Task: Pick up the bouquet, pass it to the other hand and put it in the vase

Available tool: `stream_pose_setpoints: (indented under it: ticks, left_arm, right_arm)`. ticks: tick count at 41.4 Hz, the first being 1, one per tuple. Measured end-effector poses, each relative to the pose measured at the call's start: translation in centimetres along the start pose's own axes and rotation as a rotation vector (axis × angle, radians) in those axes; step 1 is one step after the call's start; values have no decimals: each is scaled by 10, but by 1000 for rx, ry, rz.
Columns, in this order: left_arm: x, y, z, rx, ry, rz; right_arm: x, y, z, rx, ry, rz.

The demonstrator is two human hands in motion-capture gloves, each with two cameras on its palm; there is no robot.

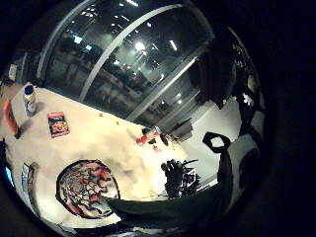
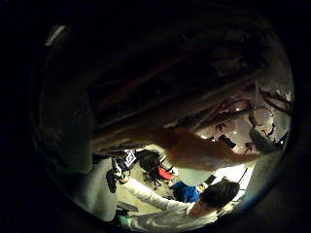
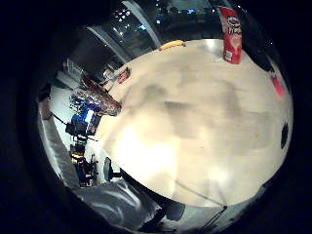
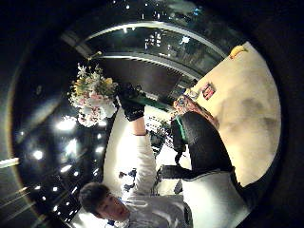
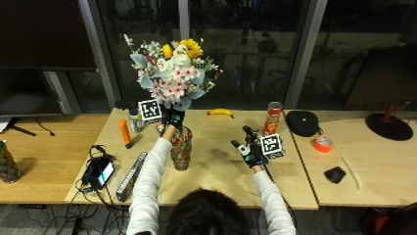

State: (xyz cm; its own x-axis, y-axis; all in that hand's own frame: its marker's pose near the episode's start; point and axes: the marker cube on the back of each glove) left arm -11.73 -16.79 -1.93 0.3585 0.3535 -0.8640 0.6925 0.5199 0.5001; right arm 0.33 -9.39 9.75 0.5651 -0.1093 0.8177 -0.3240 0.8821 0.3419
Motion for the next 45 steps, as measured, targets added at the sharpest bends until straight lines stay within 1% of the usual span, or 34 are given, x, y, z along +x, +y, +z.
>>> stream_pose_setpoints:
  ticks: [1,2,4,6,9,10,12,14,16,17,18,20,21,23,27,29,34,38,42,45]
  left_arm:
    - [-4,1,-1,-11,5,6]
    - [-11,2,-3,-29,-4,-14]
    - [-29,10,-8,-102,-41,-96]
    - [-48,26,-17,-241,-59,-167]
    - [-87,61,-36,-511,-96,-270]
    - [-103,74,-44,-582,-116,-302]
    - [-127,100,-62,-675,-156,-363]
    - [-130,125,-83,-718,-195,-410]
    - [-121,145,-104,-725,-244,-413]
    - [-118,152,-113,-722,-268,-410]
    - [-116,157,-121,-719,-288,-421]
    - [-111,164,-135,-719,-312,-469]
    - [-109,165,-142,-719,-314,-487]
    - [-108,164,-152,-712,-308,-498]
    - [-126,152,-171,-697,-288,-505]
    - [-130,146,-178,-697,-268,-508]
    - [-121,140,-186,-680,-244,-505]
    - [-113,144,-187,-661,-209,-499]
    - [-111,151,-185,-666,-185,-506]
    - [-111,153,-185,-685,-179,-504]
  right_arm:
    - [3,-1,1,-3,-2,3]
    - [7,-2,1,-7,-1,4]
    - [12,-4,2,-14,3,4]
    - [18,-5,2,-19,7,4]
    - [26,-4,1,-28,13,17]
    - [31,-4,0,-32,16,24]
    - [40,-2,-1,-48,13,34]
    - [38,7,-4,-109,-41,13]
    - [24,22,-9,-203,-135,-23]
    - [21,27,-11,-217,-135,-18]
    - [24,28,-12,-192,-80,9]
    - [40,23,-11,-84,95,53]
    - [49,21,-11,-43,158,49]
    - [62,21,-11,-6,233,47]
    - [79,36,-12,-32,299,173]
    - [88,43,-10,-48,317,210]
    - [104,51,5,-42,280,169]
    - [128,54,20,-9,338,144]
    - [133,64,34,-30,334,182]
    - [140,65,35,-27,390,207]
